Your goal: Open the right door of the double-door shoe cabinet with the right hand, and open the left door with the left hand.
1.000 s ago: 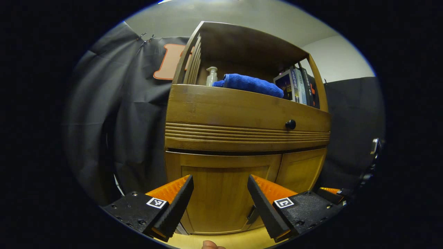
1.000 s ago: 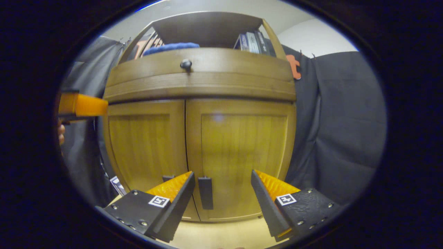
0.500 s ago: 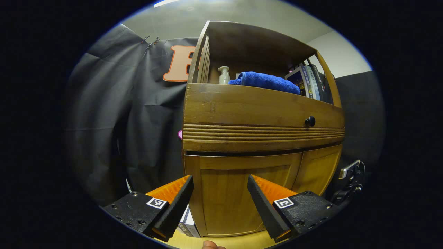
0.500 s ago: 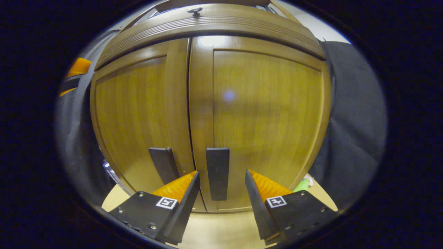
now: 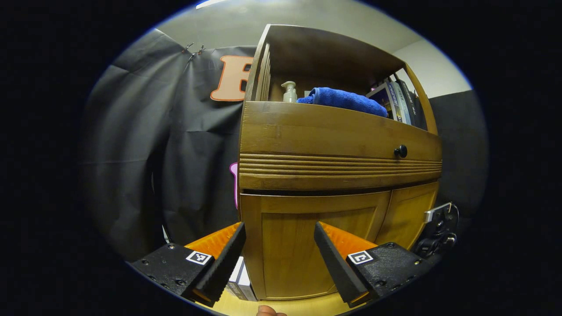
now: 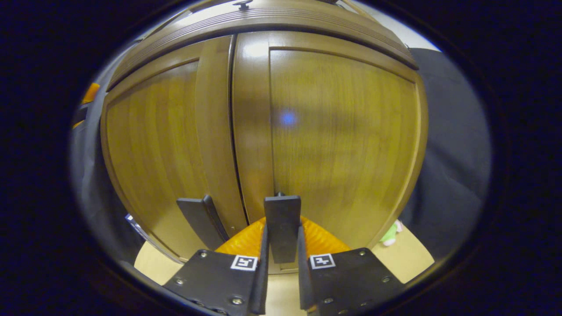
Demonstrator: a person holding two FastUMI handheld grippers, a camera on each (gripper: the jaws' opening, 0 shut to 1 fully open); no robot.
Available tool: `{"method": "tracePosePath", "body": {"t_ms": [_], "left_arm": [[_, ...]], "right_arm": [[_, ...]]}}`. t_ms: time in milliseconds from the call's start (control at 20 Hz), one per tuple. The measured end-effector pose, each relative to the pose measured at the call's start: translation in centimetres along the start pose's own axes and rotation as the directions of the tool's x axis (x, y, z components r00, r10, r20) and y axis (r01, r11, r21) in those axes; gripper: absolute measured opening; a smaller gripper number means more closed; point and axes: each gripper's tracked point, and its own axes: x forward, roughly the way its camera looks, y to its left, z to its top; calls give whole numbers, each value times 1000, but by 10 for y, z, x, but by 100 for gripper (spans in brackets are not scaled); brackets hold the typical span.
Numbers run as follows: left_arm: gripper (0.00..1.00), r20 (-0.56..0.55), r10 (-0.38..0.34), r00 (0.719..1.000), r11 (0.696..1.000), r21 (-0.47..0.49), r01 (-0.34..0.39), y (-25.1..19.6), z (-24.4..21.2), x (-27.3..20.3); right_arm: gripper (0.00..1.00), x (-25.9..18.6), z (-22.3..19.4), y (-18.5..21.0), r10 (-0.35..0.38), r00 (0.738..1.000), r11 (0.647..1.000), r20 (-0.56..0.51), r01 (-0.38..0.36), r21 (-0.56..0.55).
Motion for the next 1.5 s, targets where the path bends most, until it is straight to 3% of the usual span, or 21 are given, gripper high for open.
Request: {"method": "tracePosePath", "body": {"t_ms": [50,450,500,700,750,850,1500], "left_arm": [[97,0,2,1000,1000,1,-2,1,0,-1],[97,14,35,999,999,0,-35,15,4,-13],[97,12,34,999,999,-3,-34,14,4,-14],[97,10,20,1000,1000,-22,-20,10,3,-19],[97,10,15,1000,1000,-26,-15,8,3,-20],[97,7,3,1000,999,-38,-3,3,3,-22],[95,-18,-19,1000,999,-37,18,-14,-4,-38]], "right_arm": [[29,-2,0,-1,-13,1000,1000,-4,13,10],[29,-30,-9,-15,-68,998,995,-6,68,70],[25,-34,-9,-17,-70,998,995,-7,70,76],[29,-55,-12,-25,-70,997,994,-12,71,85],[23,-55,-13,-28,-68,998,994,-12,69,86],[23,-62,-16,-32,-70,997,994,-18,71,80],[23,-121,-32,-86,-188,982,978,-9,188,91]]}}
